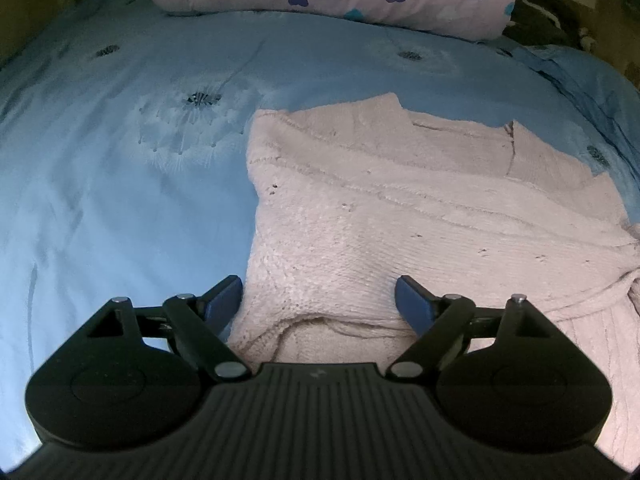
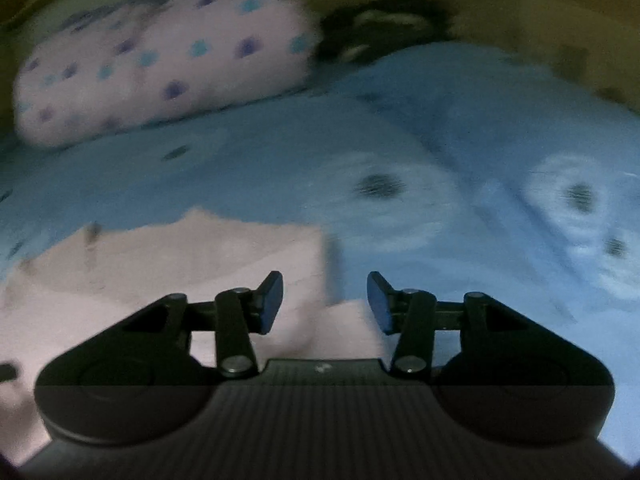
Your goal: Fold small clothes
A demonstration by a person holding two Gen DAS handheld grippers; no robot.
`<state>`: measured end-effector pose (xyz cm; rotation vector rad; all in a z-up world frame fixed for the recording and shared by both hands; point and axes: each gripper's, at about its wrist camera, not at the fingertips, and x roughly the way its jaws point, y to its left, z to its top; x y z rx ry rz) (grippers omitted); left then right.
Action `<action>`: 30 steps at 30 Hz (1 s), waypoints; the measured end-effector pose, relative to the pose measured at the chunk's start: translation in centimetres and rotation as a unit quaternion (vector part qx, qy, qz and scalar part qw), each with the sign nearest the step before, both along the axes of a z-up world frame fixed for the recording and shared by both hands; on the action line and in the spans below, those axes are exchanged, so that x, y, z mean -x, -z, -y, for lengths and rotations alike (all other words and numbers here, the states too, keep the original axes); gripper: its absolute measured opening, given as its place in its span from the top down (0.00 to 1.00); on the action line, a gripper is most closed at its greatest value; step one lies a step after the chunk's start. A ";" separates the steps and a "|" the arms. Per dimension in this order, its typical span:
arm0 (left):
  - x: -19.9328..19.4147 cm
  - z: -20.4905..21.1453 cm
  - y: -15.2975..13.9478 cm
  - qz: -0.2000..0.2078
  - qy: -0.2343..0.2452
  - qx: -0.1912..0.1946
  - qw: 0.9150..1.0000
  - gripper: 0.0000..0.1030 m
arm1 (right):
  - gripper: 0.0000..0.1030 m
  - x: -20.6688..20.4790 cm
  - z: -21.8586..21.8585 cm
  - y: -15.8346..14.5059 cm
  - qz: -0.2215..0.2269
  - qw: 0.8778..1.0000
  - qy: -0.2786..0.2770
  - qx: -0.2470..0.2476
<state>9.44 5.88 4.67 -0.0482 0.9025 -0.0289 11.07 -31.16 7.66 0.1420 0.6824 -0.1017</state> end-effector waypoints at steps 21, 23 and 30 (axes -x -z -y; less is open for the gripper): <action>-0.1 -1.8 -1.4 0.058 -0.034 0.010 0.998 0.16 | 0.91 -4.5 -6.0 1.7 -0.044 0.990 -0.138 -0.001; -0.8 -2.1 -0.5 0.041 -0.044 0.011 0.998 0.16 | 0.90 -5.4 -6.2 2.8 -0.055 0.990 -0.130 -0.001; -0.8 -2.2 -0.1 0.041 -0.041 0.008 0.998 0.16 | 0.72 -4.4 -5.5 4.0 -0.026 0.994 -0.102 -0.014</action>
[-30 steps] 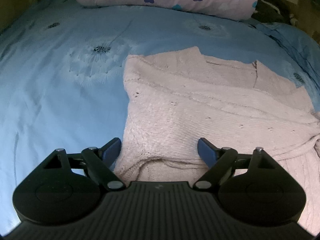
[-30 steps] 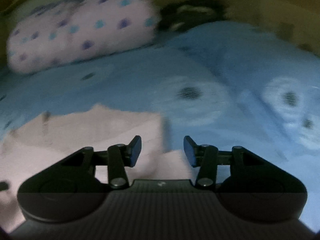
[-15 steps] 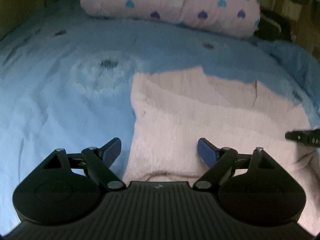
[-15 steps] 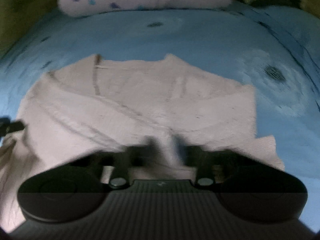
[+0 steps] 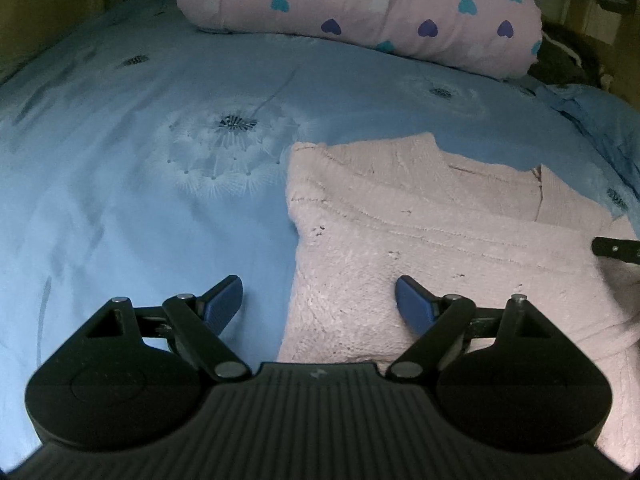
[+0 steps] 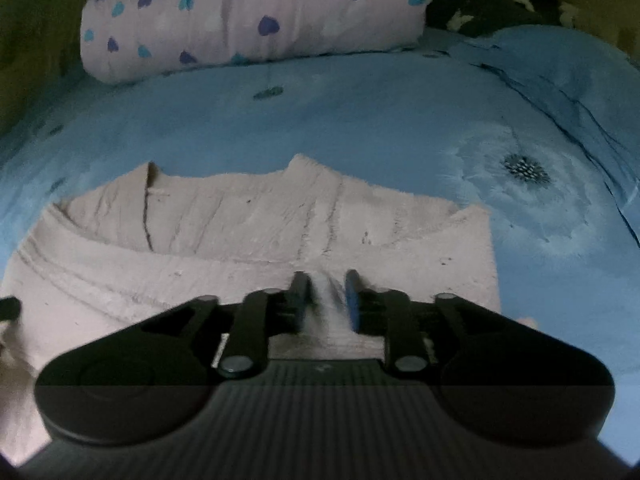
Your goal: Fold small clothes
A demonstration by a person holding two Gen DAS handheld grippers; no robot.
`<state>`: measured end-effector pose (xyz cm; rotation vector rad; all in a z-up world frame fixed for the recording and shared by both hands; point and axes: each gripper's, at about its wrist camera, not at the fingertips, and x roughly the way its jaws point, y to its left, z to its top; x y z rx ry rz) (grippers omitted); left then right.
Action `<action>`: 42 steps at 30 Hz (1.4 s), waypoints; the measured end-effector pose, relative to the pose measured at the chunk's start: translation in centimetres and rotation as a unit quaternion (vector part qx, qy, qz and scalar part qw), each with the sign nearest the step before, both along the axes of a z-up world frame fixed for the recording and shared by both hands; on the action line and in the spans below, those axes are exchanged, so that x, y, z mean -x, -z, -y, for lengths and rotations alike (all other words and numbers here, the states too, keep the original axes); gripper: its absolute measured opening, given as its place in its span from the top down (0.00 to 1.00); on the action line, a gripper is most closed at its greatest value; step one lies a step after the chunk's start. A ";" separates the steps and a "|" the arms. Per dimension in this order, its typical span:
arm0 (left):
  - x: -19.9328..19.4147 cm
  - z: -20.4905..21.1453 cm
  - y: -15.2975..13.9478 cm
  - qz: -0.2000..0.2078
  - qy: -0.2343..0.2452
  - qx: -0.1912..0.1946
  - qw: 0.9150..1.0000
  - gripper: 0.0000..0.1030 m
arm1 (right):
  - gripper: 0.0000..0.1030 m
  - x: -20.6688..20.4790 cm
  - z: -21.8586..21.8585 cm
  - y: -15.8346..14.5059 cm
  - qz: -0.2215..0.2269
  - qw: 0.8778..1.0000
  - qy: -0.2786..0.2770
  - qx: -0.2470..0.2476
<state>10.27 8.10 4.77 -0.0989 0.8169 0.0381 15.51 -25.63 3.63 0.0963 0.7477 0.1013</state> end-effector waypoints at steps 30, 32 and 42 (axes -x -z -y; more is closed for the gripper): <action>1.1 0.8 -0.4 -0.002 0.016 -0.022 1.000 0.15 | 0.77 10.9 6.3 1.2 -0.046 0.995 0.079 0.043; 1.5 1.0 -0.6 0.000 0.023 -0.024 0.999 0.15 | 0.75 11.6 6.5 0.9 -0.047 0.995 0.087 0.026; 4.5 -0.2 -2.1 0.011 0.031 0.010 0.999 0.15 | 0.57 18.8 4.1 -2.8 -0.018 0.998 0.017 -0.057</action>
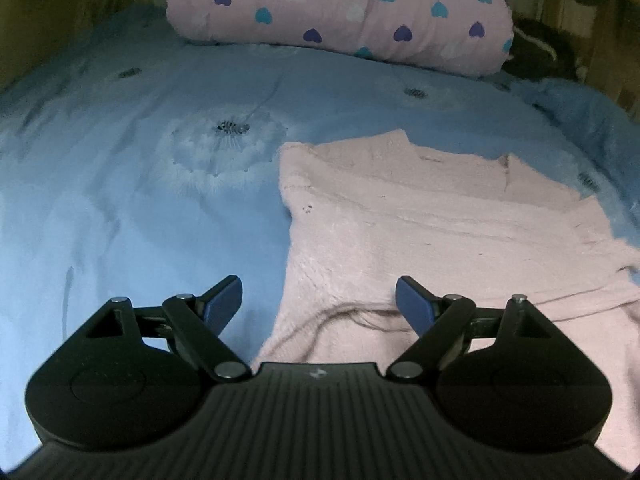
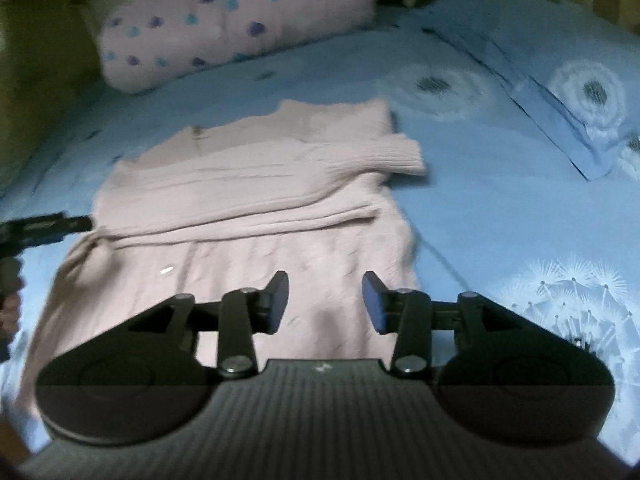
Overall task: Fold small clothes
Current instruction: 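Move both open tools to the ribbed hem of the cardigan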
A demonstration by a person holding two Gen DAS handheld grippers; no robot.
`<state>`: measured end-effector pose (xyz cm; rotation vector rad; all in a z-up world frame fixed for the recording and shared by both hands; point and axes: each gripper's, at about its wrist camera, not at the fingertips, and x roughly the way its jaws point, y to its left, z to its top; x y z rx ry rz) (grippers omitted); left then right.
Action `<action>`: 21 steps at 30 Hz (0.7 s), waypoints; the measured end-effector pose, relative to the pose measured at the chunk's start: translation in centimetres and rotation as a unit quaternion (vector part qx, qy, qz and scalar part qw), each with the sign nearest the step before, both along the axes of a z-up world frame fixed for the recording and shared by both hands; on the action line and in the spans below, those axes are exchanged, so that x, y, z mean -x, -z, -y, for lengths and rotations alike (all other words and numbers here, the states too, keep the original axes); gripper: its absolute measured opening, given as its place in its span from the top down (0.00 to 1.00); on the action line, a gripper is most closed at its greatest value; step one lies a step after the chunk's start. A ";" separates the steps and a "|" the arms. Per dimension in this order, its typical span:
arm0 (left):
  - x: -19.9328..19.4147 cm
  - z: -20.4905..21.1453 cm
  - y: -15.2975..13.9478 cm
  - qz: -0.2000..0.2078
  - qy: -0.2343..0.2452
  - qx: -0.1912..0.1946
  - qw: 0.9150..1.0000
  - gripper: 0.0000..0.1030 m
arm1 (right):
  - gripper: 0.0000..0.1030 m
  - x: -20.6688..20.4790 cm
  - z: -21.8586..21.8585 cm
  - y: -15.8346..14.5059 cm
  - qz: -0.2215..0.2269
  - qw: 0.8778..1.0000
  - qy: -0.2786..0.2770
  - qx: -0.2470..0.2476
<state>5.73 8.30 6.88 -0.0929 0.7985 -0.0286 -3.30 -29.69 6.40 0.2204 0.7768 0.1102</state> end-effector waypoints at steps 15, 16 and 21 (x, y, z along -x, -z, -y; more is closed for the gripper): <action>10.8 -1.8 -4.1 0.011 -0.014 -0.009 1.000 0.15 | 0.57 10.2 -5.1 -0.3 0.025 0.998 -0.050 0.031; 11.9 -1.8 -4.2 0.011 -0.007 -0.013 1.000 0.15 | 0.57 10.7 -5.3 -0.2 0.026 0.998 -0.052 0.033; 17.1 -1.8 -4.7 0.007 0.008 -0.035 0.999 0.15 | 0.57 12.3 -6.2 0.2 0.029 0.997 -0.065 0.032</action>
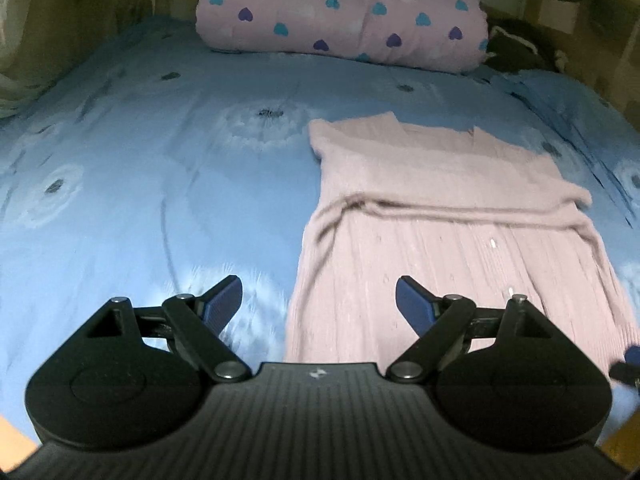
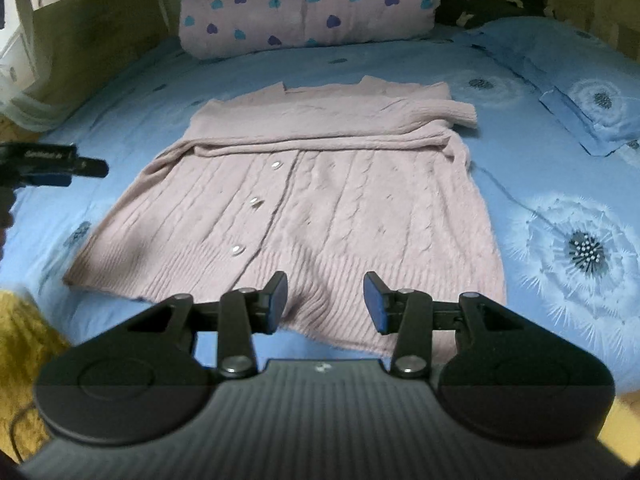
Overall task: Fold small clothes
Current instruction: 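Move both open tools to the ribbed hem of the cardigan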
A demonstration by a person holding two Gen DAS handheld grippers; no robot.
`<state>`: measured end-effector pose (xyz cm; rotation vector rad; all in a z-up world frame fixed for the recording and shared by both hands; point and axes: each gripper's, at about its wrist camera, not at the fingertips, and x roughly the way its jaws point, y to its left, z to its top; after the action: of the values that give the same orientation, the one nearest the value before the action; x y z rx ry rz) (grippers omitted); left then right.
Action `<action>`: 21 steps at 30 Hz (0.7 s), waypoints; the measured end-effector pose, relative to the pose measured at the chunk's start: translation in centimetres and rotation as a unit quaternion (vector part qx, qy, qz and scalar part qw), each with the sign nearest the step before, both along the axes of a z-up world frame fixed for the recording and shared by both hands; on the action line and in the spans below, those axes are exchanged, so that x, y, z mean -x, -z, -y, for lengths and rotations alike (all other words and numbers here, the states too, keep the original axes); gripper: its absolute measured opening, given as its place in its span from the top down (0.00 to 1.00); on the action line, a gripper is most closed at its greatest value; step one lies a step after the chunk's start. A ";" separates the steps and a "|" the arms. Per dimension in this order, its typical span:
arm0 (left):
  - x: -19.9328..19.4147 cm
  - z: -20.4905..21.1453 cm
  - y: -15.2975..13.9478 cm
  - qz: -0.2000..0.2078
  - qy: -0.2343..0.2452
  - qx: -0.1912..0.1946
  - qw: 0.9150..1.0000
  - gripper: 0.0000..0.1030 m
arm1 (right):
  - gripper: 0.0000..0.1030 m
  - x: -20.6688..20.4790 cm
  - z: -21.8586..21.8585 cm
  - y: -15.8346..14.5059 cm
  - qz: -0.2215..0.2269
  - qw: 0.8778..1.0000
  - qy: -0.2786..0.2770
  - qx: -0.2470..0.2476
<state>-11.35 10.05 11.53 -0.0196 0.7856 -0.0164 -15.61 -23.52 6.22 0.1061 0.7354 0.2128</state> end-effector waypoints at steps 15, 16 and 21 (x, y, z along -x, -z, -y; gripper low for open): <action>7.7 4.7 3.4 -0.032 0.083 -0.007 0.996 0.08 | 0.52 2.6 -2.9 0.8 0.037 0.997 -0.051 0.054; 7.7 4.9 3.7 -0.037 0.087 -0.014 0.995 0.08 | 0.42 2.6 -2.9 1.0 0.030 0.997 -0.050 0.055; 7.3 5.9 5.6 -0.061 0.113 -0.046 0.991 0.08 | 0.39 2.5 -3.0 1.6 0.021 0.996 -0.051 0.068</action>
<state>-18.62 4.12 5.91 0.1584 0.9063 -0.1958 -18.16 -20.52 4.58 -0.0647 0.7116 0.2606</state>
